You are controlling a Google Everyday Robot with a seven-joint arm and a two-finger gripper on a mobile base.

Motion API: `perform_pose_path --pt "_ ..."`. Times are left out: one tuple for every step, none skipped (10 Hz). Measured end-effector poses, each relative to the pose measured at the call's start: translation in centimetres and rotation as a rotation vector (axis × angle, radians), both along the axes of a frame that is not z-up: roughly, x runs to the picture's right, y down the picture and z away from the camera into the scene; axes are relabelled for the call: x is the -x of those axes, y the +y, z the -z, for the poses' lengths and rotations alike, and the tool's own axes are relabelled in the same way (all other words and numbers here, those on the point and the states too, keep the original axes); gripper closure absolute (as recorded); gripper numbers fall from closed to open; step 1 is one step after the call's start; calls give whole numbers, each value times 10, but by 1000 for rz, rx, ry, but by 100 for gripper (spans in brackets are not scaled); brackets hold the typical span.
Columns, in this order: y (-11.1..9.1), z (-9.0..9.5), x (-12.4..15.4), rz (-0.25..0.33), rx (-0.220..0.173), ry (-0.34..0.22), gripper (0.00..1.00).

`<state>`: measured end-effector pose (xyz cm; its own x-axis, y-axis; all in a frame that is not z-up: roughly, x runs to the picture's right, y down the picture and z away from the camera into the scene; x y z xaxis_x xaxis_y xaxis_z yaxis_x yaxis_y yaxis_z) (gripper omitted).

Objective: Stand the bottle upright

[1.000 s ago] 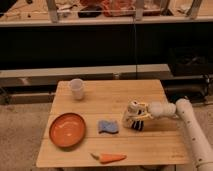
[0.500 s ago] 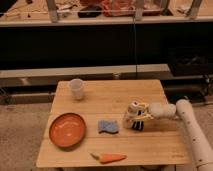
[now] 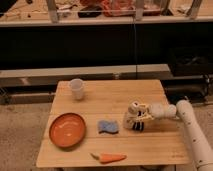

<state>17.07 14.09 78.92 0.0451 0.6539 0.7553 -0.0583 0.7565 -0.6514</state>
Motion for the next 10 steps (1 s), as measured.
perform_pose_path --pt "0 2 -1 0 1 1 65" --pt "1 2 -3 -1 1 0 55" --pt "1 3 -2 2 0 -3 43" --pt "1 3 -1 4 1 -7 35" --pt "2 3 -1 5 4 -6 32" --pt "4 3 -2 6 6 -6 34" --pt "4 5 -3 7 4 -5 39" --pt "4 7 -3 8 4 -6 39" --pt "5 7 -4 8 3 -7 39" --pt "5 8 -4 10 2 -8 45"
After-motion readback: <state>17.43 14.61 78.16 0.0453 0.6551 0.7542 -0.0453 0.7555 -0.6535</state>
